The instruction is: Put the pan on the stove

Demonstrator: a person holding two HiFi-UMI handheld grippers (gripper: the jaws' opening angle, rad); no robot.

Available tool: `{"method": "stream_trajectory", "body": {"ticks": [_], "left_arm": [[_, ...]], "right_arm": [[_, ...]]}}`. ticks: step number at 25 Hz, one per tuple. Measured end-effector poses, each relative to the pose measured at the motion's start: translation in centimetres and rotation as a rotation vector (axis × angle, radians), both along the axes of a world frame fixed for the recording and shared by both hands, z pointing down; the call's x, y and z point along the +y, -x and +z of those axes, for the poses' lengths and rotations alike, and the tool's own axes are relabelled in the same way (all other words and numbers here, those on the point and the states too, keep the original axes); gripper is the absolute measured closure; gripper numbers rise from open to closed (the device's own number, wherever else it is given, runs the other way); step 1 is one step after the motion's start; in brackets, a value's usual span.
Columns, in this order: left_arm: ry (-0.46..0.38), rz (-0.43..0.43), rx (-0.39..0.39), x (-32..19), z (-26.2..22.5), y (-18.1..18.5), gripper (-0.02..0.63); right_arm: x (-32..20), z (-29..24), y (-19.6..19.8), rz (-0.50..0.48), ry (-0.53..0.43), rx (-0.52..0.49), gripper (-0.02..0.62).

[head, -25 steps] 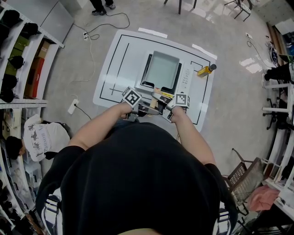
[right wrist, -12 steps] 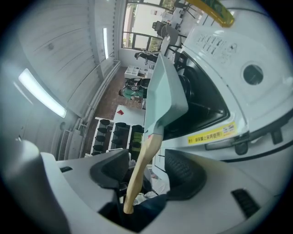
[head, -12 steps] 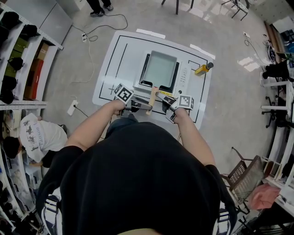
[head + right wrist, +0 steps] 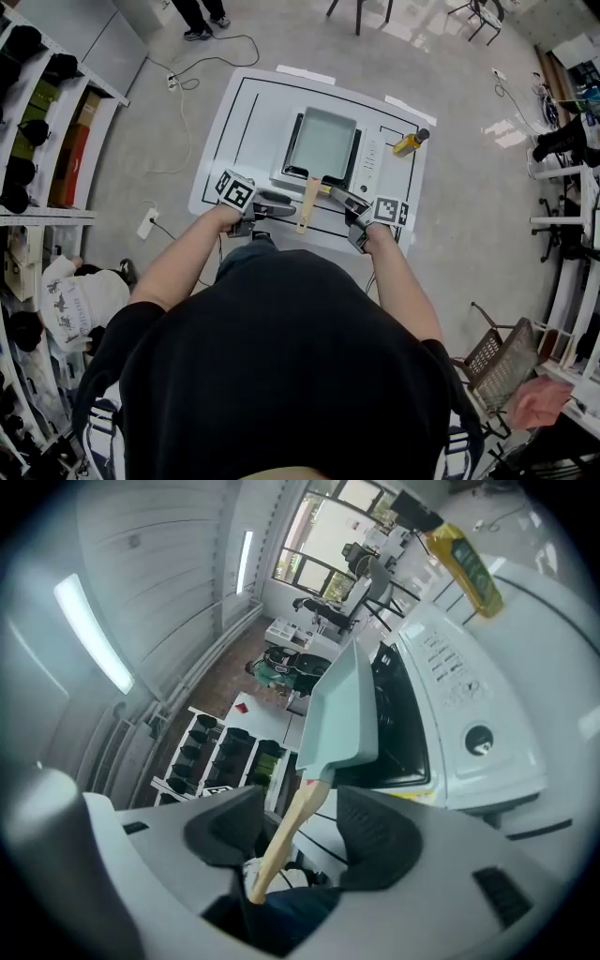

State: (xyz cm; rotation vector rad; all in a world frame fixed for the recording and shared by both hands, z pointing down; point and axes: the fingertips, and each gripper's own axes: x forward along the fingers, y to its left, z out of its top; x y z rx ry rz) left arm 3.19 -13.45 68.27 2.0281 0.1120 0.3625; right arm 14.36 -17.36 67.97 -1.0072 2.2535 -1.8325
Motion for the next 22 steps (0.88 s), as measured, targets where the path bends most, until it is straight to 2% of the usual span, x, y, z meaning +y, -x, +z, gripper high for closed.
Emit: {"method": "stream_trajectory", "body": {"ticks": [6, 13, 22], "left_arm": [[-0.056, -0.058, 0.001, -1.2, -1.1, 0.7, 0.353], [-0.106, -0.075, 0.016, -0.6, -3.0, 0.2, 0.353], [-0.192, -0.18, -0.004, -1.8, -4.4, 0.9, 0.354]], "right_arm": [[0.2, -0.5, -1.1, -0.008, -0.053, 0.116, 0.353], [0.8, -1.1, -2.2, -0.006, -0.114, 0.235, 0.36], [0.7, -3.0, -4.3, 0.044, -0.201, 0.374, 0.396]]}}
